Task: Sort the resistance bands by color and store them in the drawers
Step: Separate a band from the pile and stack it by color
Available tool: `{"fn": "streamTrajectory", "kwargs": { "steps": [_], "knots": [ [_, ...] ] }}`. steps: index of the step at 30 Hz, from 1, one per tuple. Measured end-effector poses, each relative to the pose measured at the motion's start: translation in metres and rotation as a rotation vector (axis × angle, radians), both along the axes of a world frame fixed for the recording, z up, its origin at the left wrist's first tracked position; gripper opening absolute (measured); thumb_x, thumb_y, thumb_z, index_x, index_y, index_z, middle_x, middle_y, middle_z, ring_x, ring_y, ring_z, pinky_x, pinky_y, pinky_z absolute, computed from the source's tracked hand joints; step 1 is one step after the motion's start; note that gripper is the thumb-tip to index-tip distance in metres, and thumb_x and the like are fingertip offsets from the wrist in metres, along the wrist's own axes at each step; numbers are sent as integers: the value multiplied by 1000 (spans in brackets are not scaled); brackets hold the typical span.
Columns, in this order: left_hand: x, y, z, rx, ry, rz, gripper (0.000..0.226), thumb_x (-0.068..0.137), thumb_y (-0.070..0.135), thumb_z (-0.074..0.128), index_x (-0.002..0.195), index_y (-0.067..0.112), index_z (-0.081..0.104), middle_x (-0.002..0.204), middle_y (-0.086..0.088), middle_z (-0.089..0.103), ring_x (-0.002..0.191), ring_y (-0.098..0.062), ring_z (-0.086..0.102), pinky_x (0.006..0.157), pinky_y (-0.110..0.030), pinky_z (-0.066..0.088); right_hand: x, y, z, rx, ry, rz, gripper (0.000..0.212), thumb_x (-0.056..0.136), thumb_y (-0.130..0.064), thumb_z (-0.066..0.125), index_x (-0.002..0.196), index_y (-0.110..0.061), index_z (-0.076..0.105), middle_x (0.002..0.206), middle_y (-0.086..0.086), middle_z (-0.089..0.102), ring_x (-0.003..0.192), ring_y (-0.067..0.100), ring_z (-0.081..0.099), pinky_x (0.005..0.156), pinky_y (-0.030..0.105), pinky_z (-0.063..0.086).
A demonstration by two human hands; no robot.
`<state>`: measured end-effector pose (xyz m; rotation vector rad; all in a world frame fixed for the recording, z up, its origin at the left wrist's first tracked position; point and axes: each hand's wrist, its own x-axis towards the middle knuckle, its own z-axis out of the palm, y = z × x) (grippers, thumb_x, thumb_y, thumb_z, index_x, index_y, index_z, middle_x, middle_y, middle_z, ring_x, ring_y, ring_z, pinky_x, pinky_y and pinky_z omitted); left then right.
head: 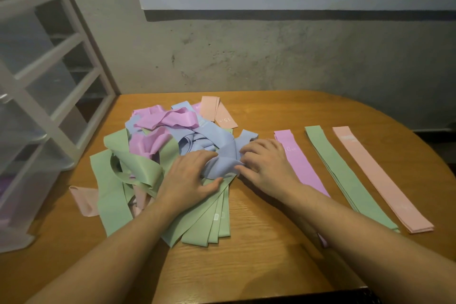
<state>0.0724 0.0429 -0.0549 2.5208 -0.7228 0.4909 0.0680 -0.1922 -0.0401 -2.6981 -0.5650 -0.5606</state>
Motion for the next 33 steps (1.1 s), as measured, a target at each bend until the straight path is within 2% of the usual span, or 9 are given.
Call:
{"fn": "streamTrajectory", "kwargs": {
  "steps": [8,10,14,17,19,22,25,28,33],
  "knots": [
    [-1,1,4,-119,43,-96,31,90,52,60,102,25,68,101,16,67,94,-6,59,81,-36,47,-22,3,17,207,142,-57,40,99,-42,41,94,-22,75,99,-8,74,112,17,57,105,45,34],
    [0,-1,8,-191,77,-122,32,93,51,58,100,23,69,101,15,67,95,-6,59,82,-37,48,-26,5,22,341,172,-73,32,98,-39,45,86,-23,70,86,-7,70,94,15,58,96,45,41],
    [-9,-17,19,-306,163,-81,42,92,53,49,92,17,71,104,12,61,97,-4,53,85,-24,41,-32,13,34,642,402,-23,19,99,-35,52,109,-46,63,80,-6,69,68,11,59,66,42,49],
    [-20,-32,22,-457,279,-22,35,92,48,53,75,20,66,90,11,57,90,-11,56,79,-27,42,-36,18,43,782,489,-6,25,102,-19,55,111,-43,59,66,-16,63,62,-2,54,63,24,44],
    [-26,-39,23,-626,341,-3,31,90,46,57,72,22,63,91,9,55,92,-13,57,79,-27,43,-37,21,50,867,541,-15,24,102,-16,56,110,-38,62,70,-7,68,65,-2,58,67,26,50],
    [-30,-46,22,-847,505,74,25,86,52,58,91,28,65,118,8,54,113,-4,54,93,-22,43,-40,21,56,1020,624,-32,24,101,-13,56,109,-33,68,97,13,75,83,15,67,88,45,55],
    [-29,-49,21,-1042,726,99,53,88,66,55,122,27,66,133,2,61,129,-15,54,113,-43,41,-43,18,58,1098,687,-34,23,101,-12,56,113,-24,71,107,1,76,94,14,69,91,39,54],
    [-33,-48,28,-1096,828,26,59,93,65,54,134,23,62,136,-4,63,132,-25,55,112,-55,39,-46,15,61,1247,751,-33,23,100,-10,55,114,-17,71,108,2,76,92,16,70,84,33,55],
    [-42,-50,56,-1189,868,-13,33,108,30,39,126,18,64,125,-6,70,111,-24,68,96,-38,53,-52,6,63,1351,826,-52,18,101,-10,55,112,-11,69,93,1,76,74,12,71,60,22,54]
  ]
}}
